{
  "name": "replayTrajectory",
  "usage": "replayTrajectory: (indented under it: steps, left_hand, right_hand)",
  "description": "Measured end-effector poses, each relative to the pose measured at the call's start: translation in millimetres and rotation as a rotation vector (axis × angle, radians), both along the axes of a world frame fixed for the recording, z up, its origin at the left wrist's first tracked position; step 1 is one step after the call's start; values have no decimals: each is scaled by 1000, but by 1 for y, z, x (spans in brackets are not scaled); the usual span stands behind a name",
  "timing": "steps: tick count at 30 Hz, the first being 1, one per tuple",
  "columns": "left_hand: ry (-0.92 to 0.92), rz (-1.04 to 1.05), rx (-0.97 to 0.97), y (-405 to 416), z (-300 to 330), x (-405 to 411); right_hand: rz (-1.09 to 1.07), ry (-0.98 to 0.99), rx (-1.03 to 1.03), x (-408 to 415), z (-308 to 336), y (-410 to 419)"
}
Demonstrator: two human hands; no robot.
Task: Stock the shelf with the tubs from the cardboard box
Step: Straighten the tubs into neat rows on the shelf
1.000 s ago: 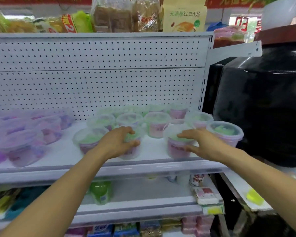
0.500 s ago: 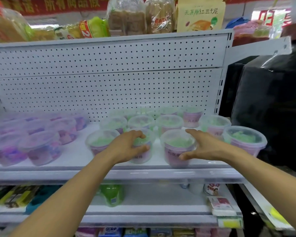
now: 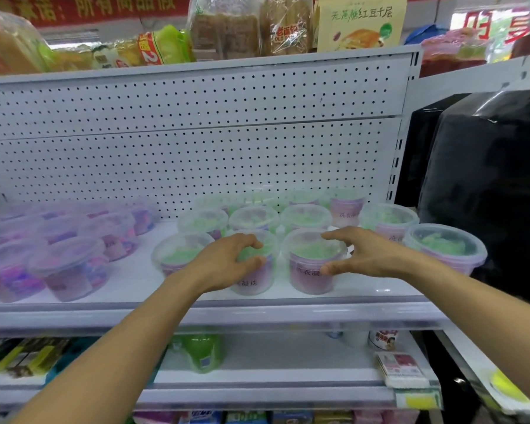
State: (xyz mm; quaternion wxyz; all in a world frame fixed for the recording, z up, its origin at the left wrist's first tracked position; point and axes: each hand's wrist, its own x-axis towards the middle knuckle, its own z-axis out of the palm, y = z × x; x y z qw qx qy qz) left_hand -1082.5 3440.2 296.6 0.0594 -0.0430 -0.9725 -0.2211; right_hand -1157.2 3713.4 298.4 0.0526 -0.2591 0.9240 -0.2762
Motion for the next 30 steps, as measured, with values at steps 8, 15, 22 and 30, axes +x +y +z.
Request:
replayTrajectory:
  steps: [8, 15, 22, 30]
  left_hand:
    - [149, -49, -19, 26, 1, -35]
    - [8, -172, -101, 54, 7, -74]
    - [-23, -188, -217, 58, 2, -82]
    - [-46, -171, -169, 58, 3, -81]
  right_hand:
    - [-318, 310, 129, -44, 21, 44]
    - [-365, 66, 328, -78, 25, 68]
    - [-294, 142, 261, -88, 11, 37]
    - [-213, 65, 119, -79, 9, 64]
